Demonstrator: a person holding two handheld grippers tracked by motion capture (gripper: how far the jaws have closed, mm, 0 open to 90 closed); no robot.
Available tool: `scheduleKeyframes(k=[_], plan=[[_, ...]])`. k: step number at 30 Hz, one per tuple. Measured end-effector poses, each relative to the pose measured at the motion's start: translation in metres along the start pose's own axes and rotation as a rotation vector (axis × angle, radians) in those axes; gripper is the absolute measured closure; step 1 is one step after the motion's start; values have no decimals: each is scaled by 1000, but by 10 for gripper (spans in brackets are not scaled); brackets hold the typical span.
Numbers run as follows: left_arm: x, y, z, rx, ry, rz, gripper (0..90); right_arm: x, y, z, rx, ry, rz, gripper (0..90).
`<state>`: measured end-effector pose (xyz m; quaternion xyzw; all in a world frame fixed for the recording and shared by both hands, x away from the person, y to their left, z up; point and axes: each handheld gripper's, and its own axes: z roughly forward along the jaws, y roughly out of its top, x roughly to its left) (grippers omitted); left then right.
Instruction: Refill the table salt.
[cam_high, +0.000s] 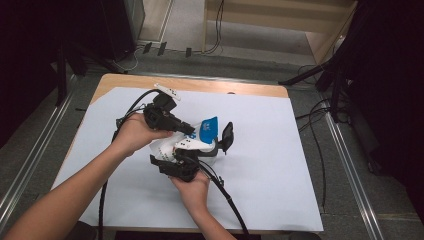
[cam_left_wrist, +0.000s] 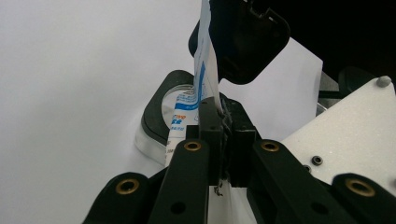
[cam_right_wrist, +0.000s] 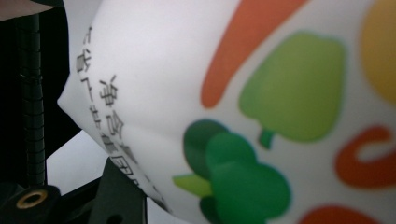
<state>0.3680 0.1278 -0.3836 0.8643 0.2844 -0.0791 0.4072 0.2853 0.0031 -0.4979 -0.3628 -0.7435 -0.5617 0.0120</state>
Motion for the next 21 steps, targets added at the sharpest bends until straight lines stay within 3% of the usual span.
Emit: scheduleKeyframes(k=[21], plan=[[0,0,1,1,-1,2,887,0,0,-1,4,-4,-2,514]])
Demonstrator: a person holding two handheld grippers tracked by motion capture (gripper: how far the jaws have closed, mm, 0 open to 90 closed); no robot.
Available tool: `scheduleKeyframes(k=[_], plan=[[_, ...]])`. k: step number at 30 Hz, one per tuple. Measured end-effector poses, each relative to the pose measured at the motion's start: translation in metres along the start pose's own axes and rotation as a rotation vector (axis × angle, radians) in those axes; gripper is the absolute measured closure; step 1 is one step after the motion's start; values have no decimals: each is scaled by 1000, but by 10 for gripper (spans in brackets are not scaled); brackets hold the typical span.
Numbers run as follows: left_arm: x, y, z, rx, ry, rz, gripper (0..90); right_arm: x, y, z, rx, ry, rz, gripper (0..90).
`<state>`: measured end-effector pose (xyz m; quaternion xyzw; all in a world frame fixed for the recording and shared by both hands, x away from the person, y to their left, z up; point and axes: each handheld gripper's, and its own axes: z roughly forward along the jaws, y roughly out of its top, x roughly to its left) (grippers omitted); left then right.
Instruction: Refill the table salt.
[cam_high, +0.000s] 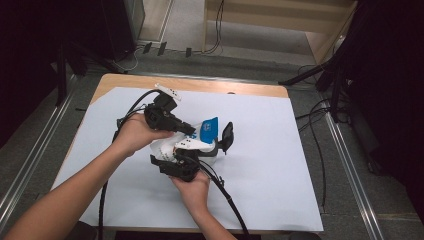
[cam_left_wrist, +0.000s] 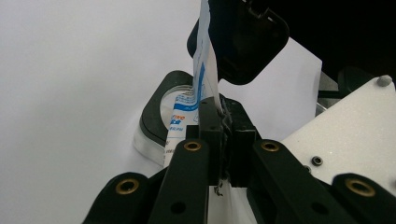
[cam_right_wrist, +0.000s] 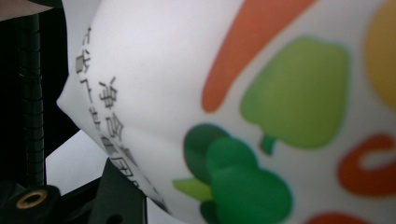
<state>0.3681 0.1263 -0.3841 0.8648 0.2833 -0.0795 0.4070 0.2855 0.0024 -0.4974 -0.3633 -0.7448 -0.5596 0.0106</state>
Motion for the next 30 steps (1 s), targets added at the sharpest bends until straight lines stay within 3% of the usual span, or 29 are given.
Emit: scheduleKeyframes(k=[30], plan=[[-1,2,1,-2,-5,1,886,0,1,-1,-13,3,8,513]])
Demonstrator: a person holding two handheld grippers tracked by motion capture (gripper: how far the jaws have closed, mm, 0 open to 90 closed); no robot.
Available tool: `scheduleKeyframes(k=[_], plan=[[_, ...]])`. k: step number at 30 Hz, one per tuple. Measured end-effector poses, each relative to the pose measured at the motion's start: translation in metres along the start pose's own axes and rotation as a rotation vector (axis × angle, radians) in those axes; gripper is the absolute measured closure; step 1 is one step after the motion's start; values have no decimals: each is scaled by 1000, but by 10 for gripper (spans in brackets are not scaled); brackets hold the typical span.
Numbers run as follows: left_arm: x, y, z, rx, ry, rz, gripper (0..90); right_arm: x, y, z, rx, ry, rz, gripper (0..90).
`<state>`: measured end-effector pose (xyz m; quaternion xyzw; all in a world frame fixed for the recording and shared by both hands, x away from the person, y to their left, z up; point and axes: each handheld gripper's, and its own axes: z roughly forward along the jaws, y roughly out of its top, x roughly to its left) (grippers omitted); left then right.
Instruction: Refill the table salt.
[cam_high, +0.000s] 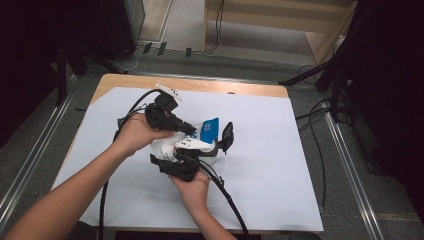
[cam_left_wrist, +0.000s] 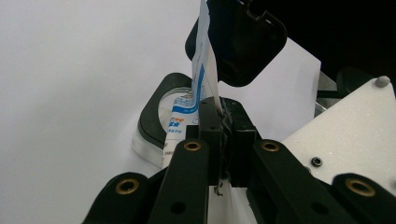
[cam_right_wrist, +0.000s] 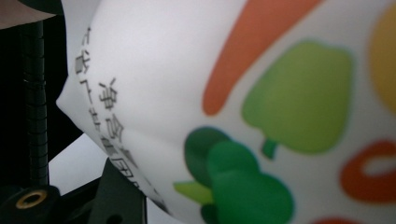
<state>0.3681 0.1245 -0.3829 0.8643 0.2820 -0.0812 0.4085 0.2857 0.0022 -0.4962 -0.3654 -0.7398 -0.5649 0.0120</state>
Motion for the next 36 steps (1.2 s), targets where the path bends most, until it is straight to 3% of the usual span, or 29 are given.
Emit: scheduleKeyframes(k=[36], plan=[[1,-1,1,9,-4,-3,886,0,0,1,10,4,-7,513]])
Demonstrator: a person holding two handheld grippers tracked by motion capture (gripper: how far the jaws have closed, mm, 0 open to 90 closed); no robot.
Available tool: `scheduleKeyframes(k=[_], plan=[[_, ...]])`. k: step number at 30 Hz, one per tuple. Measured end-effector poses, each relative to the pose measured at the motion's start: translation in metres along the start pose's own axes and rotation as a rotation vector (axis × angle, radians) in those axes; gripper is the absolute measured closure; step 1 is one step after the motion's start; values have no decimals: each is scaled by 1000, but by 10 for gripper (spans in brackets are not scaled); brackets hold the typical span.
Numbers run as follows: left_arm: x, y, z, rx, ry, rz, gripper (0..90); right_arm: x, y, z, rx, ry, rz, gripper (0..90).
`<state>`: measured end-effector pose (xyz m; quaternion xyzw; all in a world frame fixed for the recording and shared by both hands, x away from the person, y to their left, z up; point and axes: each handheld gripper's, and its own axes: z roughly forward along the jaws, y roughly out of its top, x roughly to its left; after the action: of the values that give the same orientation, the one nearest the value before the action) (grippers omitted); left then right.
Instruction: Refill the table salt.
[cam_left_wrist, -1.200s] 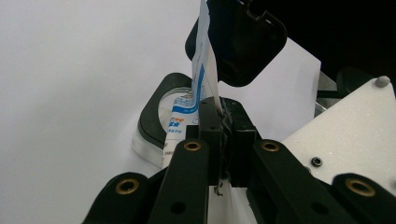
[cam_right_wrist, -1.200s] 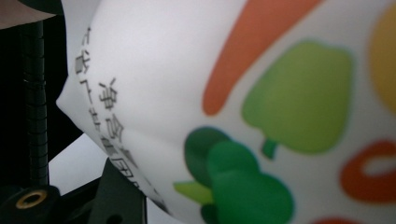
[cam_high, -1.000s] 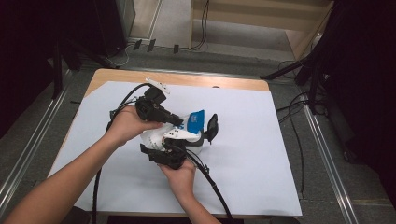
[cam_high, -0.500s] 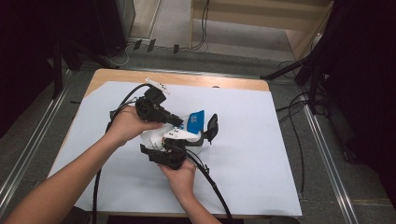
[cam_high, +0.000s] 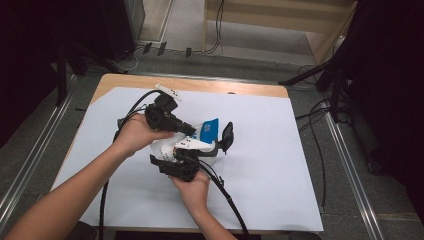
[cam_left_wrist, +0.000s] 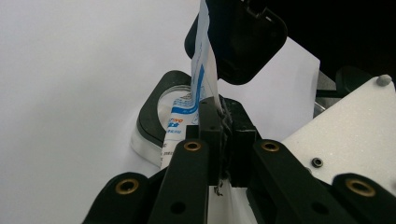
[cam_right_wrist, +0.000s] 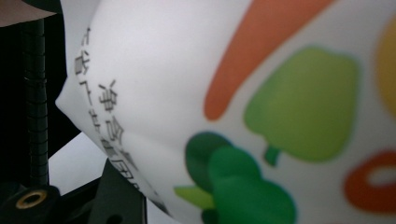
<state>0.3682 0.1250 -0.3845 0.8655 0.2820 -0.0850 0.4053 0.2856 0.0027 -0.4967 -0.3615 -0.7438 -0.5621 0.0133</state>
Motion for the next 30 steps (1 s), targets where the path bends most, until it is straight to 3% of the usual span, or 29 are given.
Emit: scheduleKeyframes(k=[30], plan=[[1,-1,1,-8,-3,-4,885,1,2,1,6,4,-2,513]])
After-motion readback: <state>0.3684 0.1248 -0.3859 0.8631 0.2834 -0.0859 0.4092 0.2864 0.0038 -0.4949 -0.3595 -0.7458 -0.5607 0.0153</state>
